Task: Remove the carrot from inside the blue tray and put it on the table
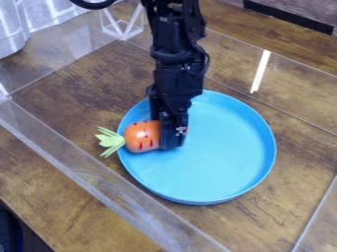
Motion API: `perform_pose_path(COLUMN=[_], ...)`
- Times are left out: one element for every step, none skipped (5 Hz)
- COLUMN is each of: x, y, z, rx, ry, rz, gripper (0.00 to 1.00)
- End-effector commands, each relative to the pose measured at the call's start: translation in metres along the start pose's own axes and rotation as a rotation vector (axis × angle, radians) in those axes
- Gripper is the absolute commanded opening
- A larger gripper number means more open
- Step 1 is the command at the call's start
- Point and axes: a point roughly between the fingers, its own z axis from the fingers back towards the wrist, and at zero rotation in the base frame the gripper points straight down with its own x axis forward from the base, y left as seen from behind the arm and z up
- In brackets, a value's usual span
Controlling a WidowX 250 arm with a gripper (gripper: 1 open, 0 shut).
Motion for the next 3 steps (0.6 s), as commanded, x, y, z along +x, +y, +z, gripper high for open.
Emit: perform_pose_path(x=[0.0092, 0.0101, 0.0145], y=[0.0032, 0.0022, -0.0010], z=[0.0193, 0.0198, 0.0231], rx=[0.037, 0.035, 0.031], ry=[-0.052, -0.053, -0.057], rz=[-0.016, -0.023, -0.032], gripper=[0.00, 0.00, 0.00])
